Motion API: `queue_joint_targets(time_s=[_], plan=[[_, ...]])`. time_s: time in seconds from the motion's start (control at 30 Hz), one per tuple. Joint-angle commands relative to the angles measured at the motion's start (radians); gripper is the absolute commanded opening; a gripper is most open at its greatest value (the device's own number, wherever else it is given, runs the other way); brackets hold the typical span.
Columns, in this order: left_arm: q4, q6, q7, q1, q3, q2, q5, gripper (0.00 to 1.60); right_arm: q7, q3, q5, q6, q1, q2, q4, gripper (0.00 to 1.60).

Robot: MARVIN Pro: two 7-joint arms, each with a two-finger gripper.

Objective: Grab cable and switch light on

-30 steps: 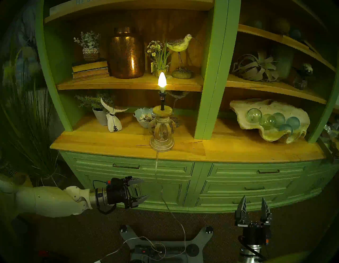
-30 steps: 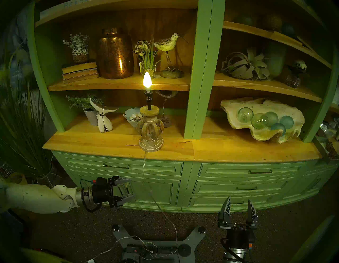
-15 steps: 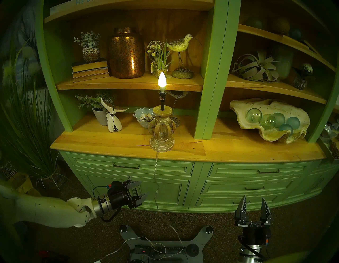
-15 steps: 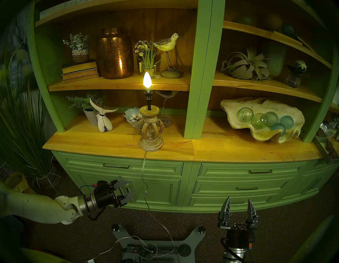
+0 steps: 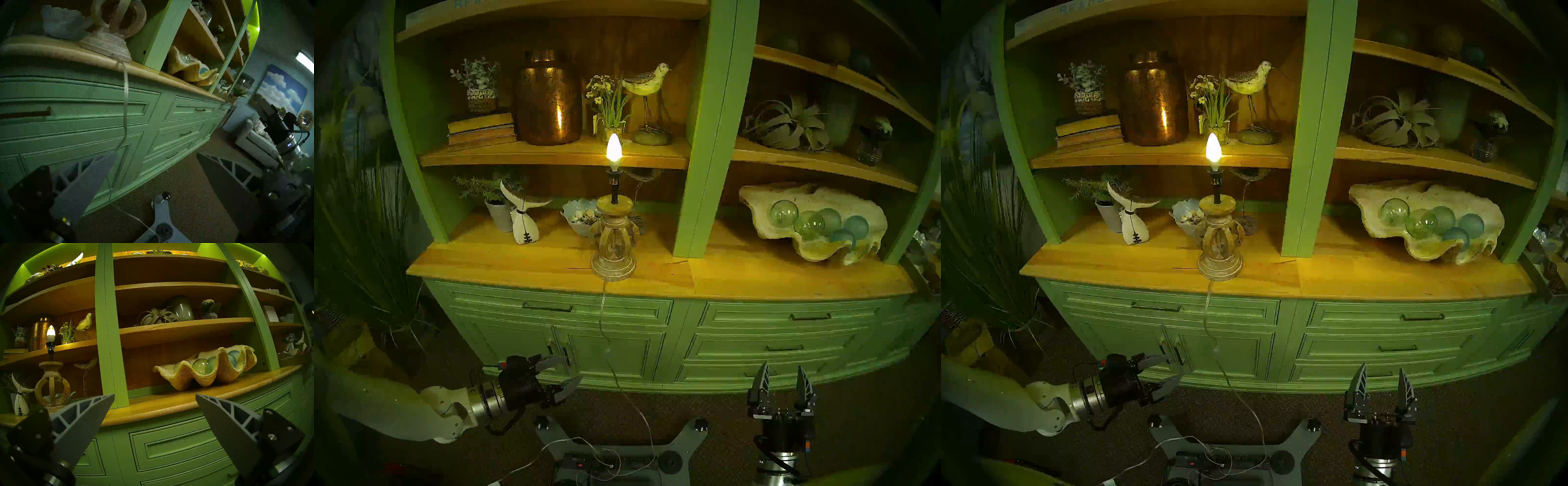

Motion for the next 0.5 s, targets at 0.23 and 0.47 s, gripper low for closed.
queue_joint_targets(time_s=[0.23, 0.47], plan=[[-0.142, 0.026, 0.243, -0.007, 0.037, 0.100, 0.097, 1.60, 0.023, 0.002, -0.005, -0.007, 0.005, 0.003, -0.024, 1.60], [-0.188, 0.033, 0.381, -0.023, 0.043, 0.120, 0.179, 1.60, 0.025, 0.003, -0.005, -0.007, 0.004, 0.002, -0.025, 1.60]])
